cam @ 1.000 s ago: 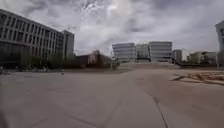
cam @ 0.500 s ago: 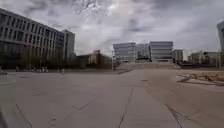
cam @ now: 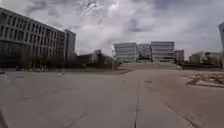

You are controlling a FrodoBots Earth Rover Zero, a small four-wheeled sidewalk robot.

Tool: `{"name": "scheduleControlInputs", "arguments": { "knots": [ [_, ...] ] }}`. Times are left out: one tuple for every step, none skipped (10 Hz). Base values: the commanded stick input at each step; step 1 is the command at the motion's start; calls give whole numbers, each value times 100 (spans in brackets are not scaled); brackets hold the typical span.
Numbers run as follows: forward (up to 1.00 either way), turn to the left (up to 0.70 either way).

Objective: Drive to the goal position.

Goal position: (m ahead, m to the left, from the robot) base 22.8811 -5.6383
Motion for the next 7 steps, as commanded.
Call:
{"name": "scheduleControlInputs", "arguments": {
  "knots": [
    [100,-6],
    [100,-14],
    [100,-1],
    [100,-34],
    [100,-40],
    [100,-40],
    [100,-40]
  ]
}}
